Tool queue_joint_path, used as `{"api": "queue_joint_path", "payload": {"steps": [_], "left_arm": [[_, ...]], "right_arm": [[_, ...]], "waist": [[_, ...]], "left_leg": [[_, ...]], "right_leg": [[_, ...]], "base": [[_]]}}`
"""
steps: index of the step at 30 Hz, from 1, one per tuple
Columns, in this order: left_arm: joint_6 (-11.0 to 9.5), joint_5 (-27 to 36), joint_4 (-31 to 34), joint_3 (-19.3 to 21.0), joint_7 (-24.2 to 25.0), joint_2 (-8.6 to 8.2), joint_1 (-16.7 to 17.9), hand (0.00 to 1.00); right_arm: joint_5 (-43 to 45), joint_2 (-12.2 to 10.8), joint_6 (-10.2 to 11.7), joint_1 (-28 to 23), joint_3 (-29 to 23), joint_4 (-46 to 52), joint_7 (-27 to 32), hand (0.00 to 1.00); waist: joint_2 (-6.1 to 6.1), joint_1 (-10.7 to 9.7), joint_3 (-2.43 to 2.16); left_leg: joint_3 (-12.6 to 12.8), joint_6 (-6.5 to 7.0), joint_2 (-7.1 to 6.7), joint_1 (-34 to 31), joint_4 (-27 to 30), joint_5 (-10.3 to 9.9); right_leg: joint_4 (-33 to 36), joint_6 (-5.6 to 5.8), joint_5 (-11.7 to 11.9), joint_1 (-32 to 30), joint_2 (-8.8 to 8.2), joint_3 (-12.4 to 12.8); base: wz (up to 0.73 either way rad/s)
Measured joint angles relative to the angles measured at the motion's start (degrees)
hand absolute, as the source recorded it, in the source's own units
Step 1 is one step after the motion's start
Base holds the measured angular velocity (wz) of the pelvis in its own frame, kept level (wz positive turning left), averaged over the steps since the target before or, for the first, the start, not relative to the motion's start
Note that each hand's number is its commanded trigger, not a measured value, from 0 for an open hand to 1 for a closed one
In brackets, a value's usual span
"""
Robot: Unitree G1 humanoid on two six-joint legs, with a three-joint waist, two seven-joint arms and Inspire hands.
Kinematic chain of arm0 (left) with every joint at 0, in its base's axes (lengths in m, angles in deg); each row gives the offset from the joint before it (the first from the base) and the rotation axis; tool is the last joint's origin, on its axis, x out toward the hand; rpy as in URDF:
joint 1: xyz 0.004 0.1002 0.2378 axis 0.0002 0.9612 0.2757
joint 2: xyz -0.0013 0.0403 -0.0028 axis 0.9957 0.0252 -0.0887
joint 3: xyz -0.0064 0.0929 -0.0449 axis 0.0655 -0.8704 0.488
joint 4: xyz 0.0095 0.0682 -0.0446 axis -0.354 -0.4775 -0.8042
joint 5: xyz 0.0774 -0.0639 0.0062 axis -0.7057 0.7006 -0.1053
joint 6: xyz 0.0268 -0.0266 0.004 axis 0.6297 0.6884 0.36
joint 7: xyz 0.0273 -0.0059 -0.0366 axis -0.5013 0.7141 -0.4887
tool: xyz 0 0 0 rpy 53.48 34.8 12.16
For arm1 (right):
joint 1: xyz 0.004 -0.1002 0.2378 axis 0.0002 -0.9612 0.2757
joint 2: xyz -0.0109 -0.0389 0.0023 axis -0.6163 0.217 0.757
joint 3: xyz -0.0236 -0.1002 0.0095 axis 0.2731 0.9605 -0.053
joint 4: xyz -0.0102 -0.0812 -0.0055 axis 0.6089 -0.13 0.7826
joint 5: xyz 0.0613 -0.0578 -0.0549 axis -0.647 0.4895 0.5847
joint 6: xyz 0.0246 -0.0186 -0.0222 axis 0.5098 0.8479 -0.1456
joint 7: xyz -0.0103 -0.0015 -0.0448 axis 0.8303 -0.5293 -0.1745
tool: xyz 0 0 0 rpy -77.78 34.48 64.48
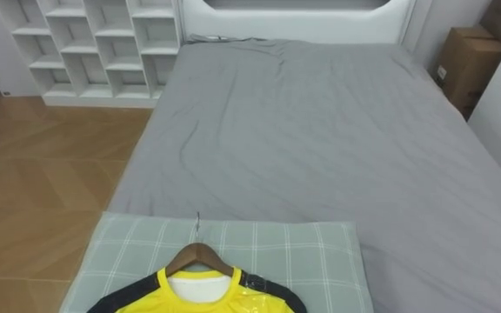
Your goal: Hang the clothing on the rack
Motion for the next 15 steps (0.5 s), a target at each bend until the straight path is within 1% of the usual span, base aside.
{"api": "queue_joint_path", "payload": {"steps": [15], "left_arm": [[0.0,0.1,0.0,0.0,1.0,0.13,-0.1,0.00]], "right_arm": [[0.0,-0.2,0.0,0.0,0.4,0.6,0.2,0.00]], "waist": [[-0.26,0.1,0.02]], "left_leg": [[-0.3,0.00,-0.02,0.0,0.0,0.0]], "right_leg": [[-0.1,0.00,0.0,0.0,-0.02,0.2]], "base": [[0.00]]}}
